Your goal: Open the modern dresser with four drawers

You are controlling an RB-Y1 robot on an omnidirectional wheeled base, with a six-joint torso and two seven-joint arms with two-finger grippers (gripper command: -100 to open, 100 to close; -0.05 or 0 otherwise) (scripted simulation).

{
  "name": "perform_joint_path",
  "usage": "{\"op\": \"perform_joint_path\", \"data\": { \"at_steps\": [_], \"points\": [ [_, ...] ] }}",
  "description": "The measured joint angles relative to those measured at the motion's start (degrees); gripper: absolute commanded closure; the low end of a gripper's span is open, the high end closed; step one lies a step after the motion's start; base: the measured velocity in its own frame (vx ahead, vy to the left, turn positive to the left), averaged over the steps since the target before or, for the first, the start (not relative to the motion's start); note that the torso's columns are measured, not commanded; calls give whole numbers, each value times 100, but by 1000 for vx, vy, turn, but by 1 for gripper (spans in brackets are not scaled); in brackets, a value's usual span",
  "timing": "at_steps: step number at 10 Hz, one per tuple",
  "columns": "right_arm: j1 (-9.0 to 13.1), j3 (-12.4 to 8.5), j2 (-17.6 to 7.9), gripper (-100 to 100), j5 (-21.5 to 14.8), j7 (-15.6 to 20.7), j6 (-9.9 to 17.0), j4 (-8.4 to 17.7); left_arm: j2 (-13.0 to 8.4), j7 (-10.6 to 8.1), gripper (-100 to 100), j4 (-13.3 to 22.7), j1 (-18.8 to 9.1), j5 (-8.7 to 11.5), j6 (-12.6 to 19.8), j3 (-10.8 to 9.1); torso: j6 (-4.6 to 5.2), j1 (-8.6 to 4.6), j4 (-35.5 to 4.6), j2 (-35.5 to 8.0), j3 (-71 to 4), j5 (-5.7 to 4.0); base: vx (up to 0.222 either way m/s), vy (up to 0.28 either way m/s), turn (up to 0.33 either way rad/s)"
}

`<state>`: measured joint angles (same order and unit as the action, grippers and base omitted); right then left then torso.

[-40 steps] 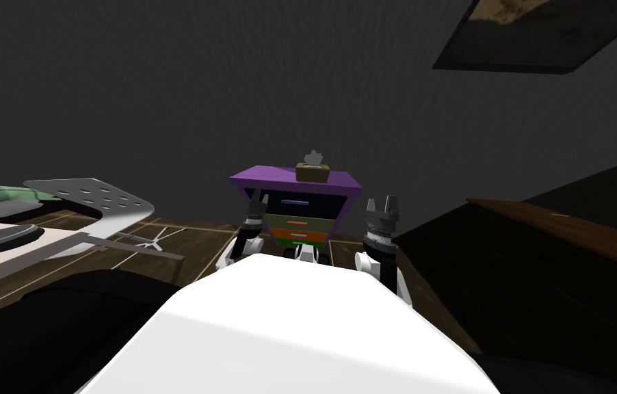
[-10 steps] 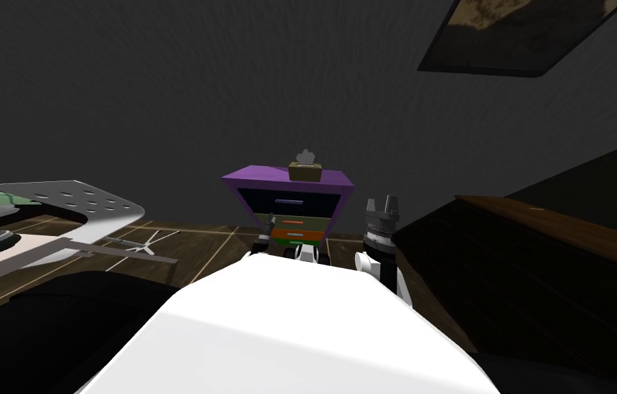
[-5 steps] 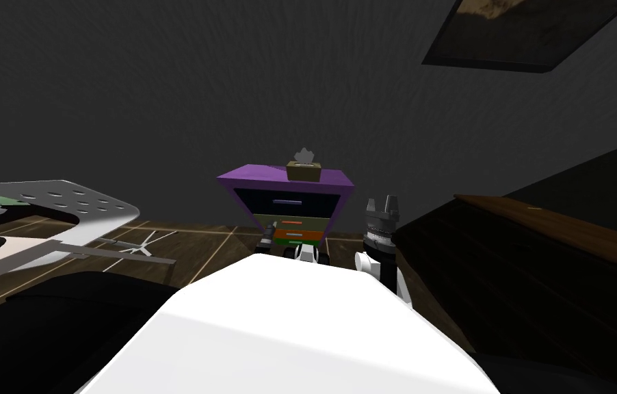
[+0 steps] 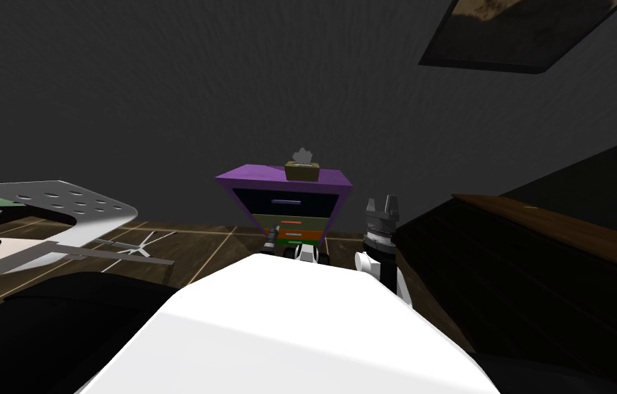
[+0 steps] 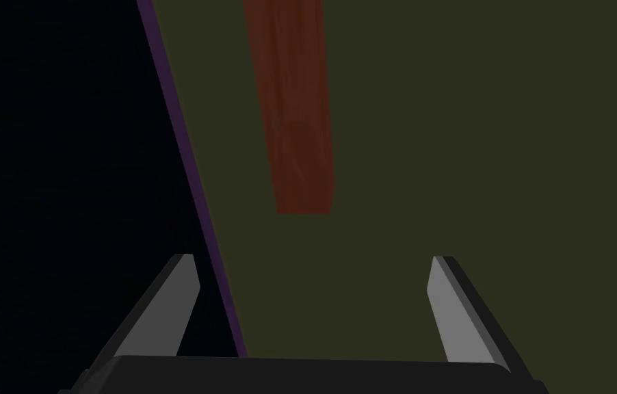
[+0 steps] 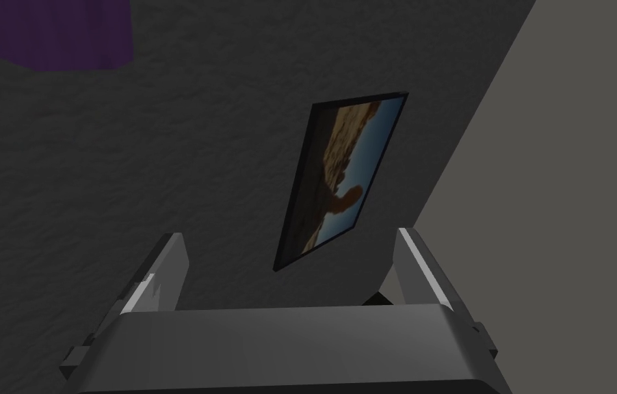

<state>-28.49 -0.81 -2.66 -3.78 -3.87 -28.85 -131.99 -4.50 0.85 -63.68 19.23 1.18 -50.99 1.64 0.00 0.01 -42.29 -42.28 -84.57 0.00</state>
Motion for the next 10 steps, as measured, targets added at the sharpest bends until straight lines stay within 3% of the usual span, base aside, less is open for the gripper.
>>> {"op": "perform_joint_path", "data": {
  "at_steps": [3,6,7,10],
  "points": [
    [0,0,0,0,0,0,0,0,353,-3,-100,290,-43,-5,-102,13,0,0,0,1,0,0,0,-2,-2],
    [-1,0,0,0,0,0,0,0,353,-5,-100,200,-123,6,47,-9,0,0,3,11,-6,0,28,-1,1],
    [0,0,0,0,0,0,0,0,353,-5,100,192,-128,6,69,-10,0,-1,1,0,-1,0,-18,2,-3],
    [2,0,0,0,0,0,0,0,349,-14,100,201,-55,-4,-16,15,0,-7,-8,-36,20,-1,-111,-9,14]
  ]
}}
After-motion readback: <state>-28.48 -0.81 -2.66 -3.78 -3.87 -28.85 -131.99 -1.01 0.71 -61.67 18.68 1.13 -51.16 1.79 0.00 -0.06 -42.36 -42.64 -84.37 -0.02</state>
